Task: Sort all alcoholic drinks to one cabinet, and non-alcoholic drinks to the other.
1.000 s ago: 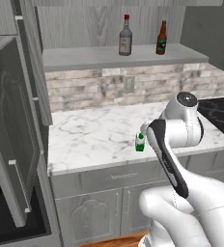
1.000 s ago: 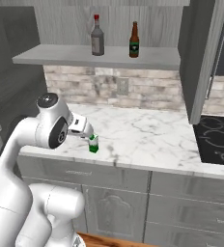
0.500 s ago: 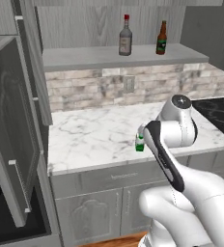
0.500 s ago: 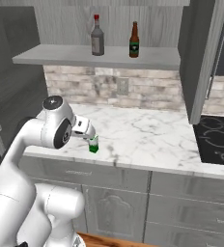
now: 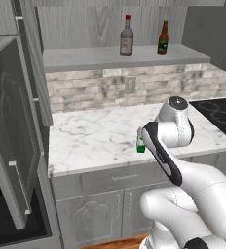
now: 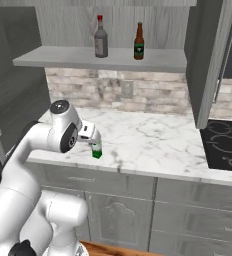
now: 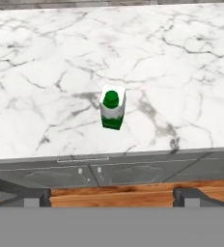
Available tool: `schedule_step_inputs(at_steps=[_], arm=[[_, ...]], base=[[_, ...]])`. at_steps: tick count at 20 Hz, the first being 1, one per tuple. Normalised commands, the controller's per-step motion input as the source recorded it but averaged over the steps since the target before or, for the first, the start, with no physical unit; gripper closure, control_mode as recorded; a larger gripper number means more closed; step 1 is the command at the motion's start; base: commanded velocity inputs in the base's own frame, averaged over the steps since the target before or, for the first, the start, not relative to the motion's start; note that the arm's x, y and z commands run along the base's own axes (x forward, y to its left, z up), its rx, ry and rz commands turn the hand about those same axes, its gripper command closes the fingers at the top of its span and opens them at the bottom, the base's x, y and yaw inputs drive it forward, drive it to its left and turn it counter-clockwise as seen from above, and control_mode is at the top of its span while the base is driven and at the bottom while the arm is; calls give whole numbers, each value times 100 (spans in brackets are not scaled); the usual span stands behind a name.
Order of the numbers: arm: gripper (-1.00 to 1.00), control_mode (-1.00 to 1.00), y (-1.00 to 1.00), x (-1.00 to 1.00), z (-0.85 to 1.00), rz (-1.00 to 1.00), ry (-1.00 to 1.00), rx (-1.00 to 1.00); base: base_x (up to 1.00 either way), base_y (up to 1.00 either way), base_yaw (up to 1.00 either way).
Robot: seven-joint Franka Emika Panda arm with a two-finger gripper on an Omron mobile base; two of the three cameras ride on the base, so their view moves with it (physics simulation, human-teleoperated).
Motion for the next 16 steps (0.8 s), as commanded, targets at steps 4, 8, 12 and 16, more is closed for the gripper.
schedule_step_inputs(at_steps=[4, 8, 12, 16], arm=[[-100, -100, 0, 18, -11, 0, 2, 0], [-100, -100, 0, 17, -10, 0, 1, 0], [-100, -100, 0, 15, -9, 0, 0, 0], [-100, -100, 0, 13, -9, 0, 0, 0]], base=[[0, 0, 0], [0, 0, 0], [0, 0, 0], [0, 0, 0]])
